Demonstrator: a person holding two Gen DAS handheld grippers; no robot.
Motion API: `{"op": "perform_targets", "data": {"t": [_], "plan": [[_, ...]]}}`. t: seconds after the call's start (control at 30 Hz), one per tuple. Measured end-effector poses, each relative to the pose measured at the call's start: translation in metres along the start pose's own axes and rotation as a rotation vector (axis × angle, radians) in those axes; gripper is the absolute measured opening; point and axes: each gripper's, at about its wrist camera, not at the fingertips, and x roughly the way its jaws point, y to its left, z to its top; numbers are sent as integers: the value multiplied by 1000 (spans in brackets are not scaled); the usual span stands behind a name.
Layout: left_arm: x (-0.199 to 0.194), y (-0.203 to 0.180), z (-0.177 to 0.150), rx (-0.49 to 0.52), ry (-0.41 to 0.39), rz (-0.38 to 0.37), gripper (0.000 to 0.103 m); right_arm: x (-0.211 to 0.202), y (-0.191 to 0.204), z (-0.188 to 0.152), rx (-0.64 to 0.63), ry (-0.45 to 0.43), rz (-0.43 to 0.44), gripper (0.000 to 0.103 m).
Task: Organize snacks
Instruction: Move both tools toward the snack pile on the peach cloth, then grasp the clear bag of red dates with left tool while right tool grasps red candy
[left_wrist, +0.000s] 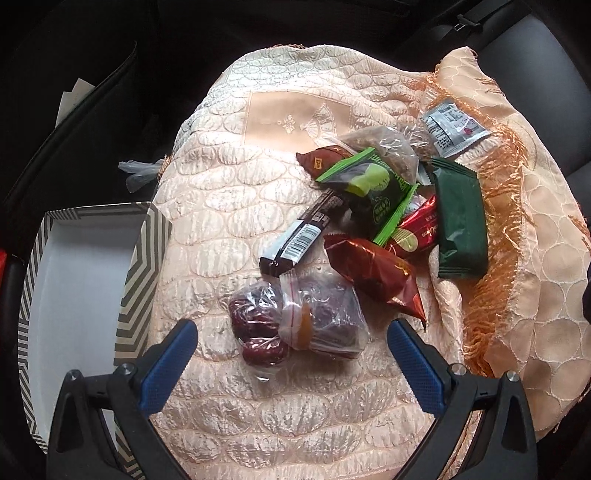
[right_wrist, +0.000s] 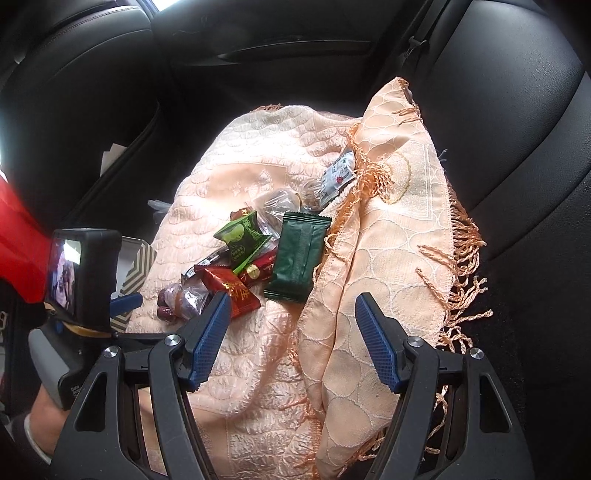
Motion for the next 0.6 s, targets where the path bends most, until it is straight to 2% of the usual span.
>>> {"op": "perform_targets", "data": {"t": [0.13,0.2,0.27,0.43,0.6], "plan": [[6,5,2,-5,-8,11,99,2,-2,0,7,7,0,70],[10,9,2,-21,12,-21,81,5,-2,0,7,12,1,70],[13,13,2,-52,36,-69,74,9,-1,0,-1,23,0,70],[10,14,-1,-51,12,-67,73,25,12,1,-41,59,12,70],[7,20,-5,-39,6,-65,72,53,32,8,-143,117,22,70]]}}
